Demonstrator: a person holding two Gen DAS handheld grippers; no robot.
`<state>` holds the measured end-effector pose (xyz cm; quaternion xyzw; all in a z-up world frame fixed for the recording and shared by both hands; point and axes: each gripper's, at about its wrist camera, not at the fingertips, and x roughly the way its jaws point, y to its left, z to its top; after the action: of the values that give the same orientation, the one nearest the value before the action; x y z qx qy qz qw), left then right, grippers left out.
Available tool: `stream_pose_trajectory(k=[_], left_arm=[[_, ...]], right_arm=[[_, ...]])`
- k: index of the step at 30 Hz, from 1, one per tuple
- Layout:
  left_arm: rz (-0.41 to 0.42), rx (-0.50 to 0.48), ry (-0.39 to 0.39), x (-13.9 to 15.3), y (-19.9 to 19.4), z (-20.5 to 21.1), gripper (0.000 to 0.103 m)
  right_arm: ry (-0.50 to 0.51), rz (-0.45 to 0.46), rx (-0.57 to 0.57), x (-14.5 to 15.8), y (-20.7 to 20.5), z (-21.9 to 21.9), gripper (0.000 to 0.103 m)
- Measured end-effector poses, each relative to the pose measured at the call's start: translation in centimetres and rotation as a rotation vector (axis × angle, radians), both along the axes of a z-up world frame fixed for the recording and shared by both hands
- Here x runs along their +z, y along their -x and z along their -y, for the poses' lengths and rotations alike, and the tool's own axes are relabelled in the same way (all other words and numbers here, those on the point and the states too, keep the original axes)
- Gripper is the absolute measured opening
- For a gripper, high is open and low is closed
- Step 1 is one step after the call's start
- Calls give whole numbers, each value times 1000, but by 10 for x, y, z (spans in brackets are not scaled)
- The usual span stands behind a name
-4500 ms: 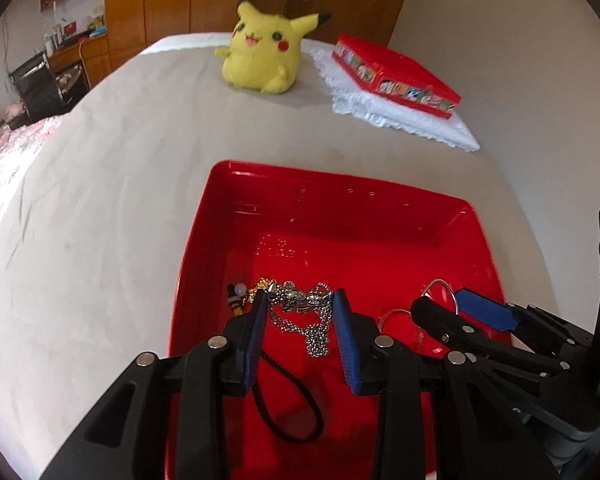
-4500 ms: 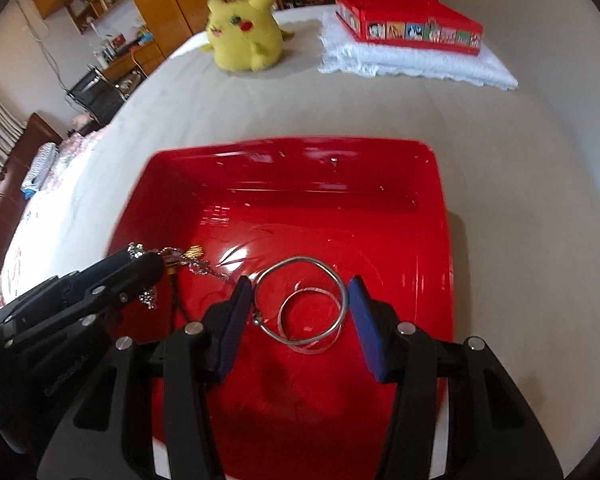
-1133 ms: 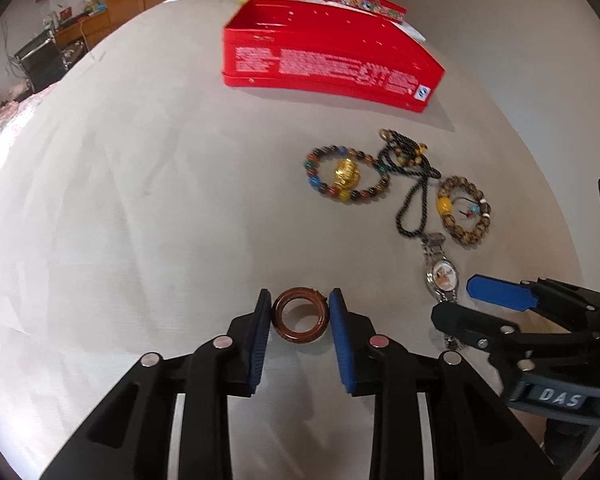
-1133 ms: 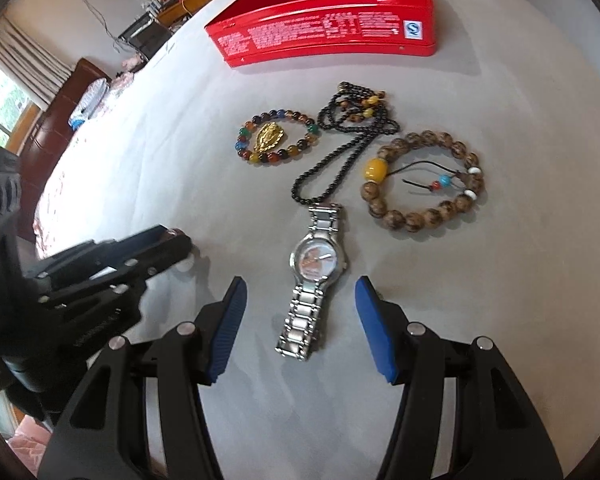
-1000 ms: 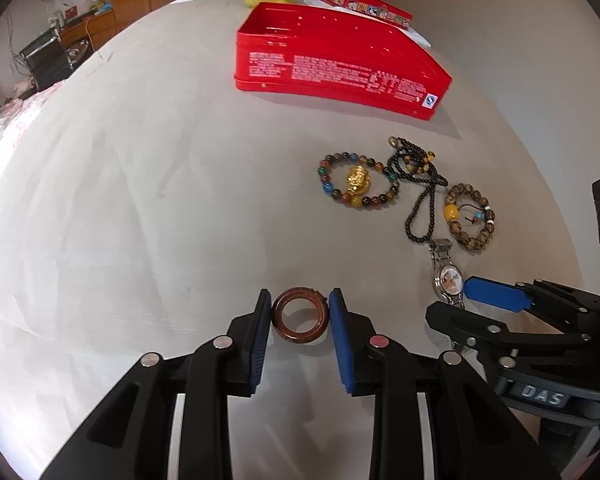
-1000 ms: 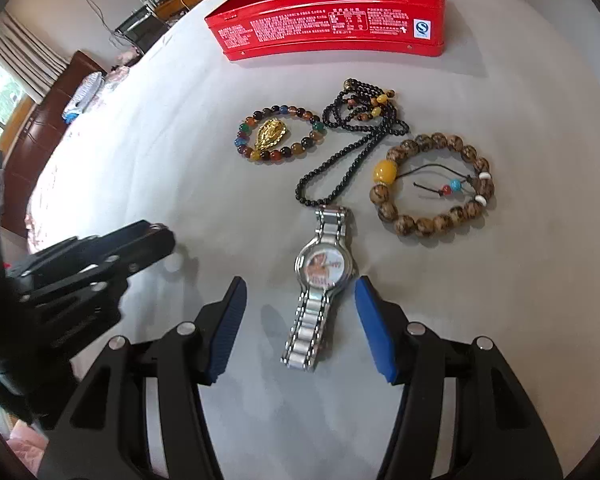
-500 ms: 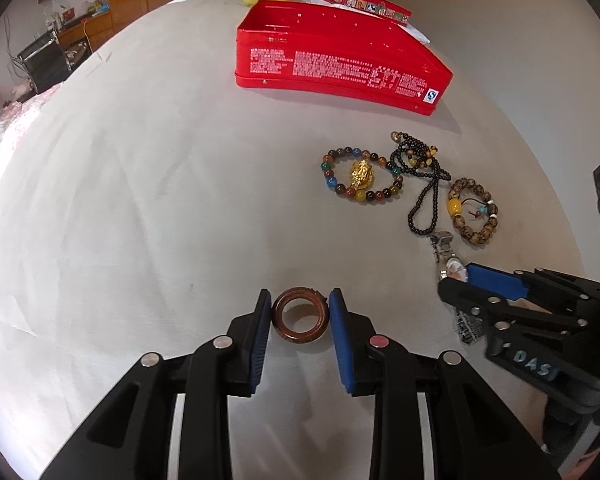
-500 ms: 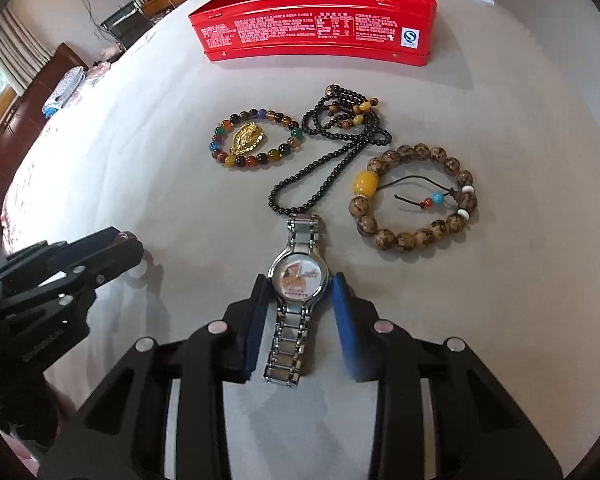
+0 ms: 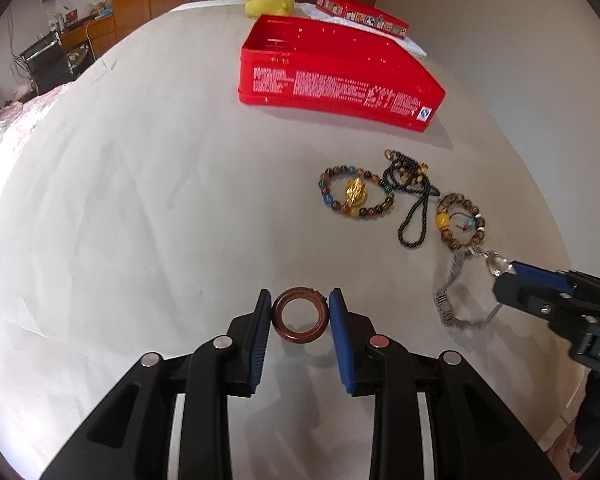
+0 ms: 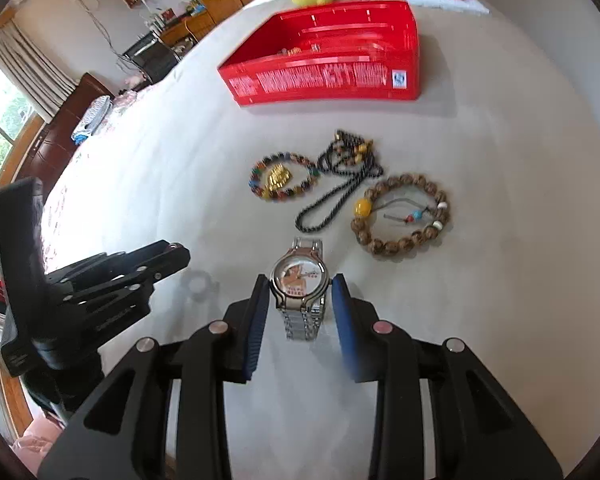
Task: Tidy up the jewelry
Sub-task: 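Lift the ring and watch with both grippers toward the red box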
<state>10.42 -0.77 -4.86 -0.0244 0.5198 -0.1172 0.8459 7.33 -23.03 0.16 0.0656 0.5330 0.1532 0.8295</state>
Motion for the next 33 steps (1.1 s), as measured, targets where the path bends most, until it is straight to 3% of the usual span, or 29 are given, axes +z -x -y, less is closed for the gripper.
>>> stream_pose_trajectory(k=[12,20,33], left_arm=[[38,-3,9,23,-8,2,29],[88,6,1,54,-32,8,29],[95,21,-2,95,-136,31,29]], right_arm=[[-4,45,-3,28,-9,8,31],[-4,67,-10,50,-33,11,31],[-7,114,-58,98,-124,13,31]])
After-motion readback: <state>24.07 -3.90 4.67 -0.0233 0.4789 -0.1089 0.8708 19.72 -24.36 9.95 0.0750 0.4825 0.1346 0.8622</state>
